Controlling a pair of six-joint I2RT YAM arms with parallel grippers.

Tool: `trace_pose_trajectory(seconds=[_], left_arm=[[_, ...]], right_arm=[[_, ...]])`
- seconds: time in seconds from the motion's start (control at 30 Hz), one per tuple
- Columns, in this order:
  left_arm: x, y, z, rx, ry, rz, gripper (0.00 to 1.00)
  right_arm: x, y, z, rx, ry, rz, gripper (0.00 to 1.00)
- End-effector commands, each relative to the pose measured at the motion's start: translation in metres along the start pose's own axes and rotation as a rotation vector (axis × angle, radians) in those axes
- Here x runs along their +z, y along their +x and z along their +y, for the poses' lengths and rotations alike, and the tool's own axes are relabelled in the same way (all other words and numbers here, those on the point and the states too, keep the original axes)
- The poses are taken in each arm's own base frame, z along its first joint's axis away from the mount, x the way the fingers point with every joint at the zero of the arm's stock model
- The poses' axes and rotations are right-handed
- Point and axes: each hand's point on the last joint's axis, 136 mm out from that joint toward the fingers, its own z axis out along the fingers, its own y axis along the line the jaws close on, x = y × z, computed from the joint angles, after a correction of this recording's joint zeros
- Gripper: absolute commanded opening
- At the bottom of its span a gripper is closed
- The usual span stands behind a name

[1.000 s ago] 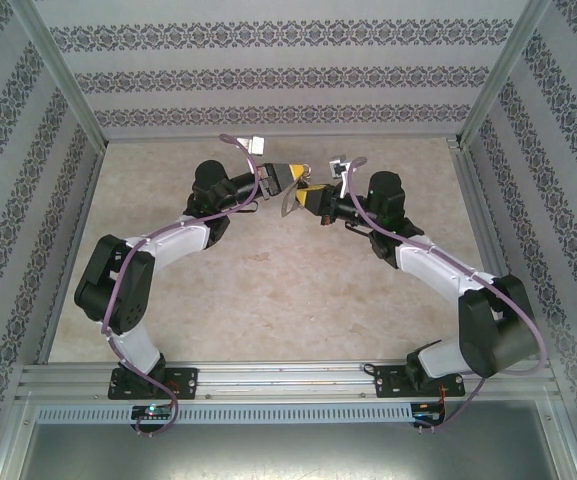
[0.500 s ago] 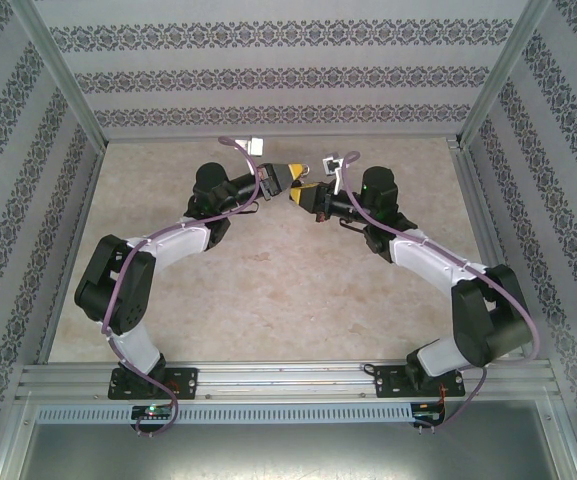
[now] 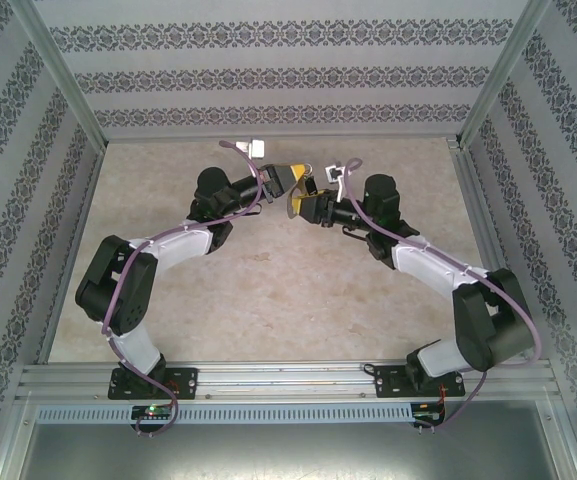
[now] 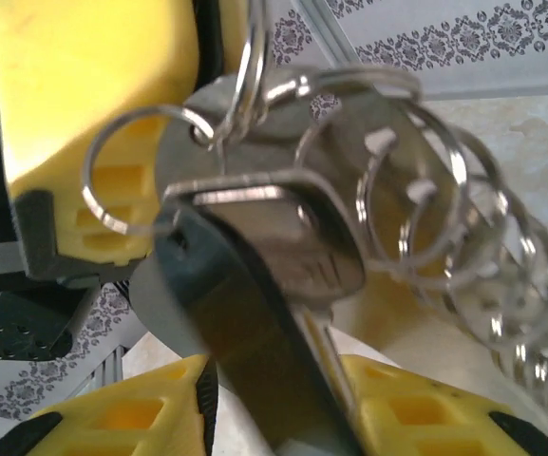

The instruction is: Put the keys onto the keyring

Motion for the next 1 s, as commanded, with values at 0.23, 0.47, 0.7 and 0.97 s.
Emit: trace_pose_trajectory(seconds=[0.23,0.47,0.7,0.97], left_arm=[[-0.002,-0.023,-0.031,0.070,0.082,-0.103,0.00],[-0.003,-0.021,-0.032,0.067,0.094,-0.113,0.00],[-0.004,-0.020,-0.035,0.065,0.104,-0.122,0.00],[-0.003,-0.019,-0.036,0.067,0.106,-0.118,0.00]], right_arm=[[-0.047,-0.023,0.011,-0.039,0.052,-0.131,0.46],[-0.069,-0.077,0.020,-0.031,0.073,-0.275,0.47],[-0.056,-0.118,0.024,0.055,-0.040,-0.359,0.42],[-0.038,-0.124,0.014,0.148,-0.157,-0.380,0.38]])
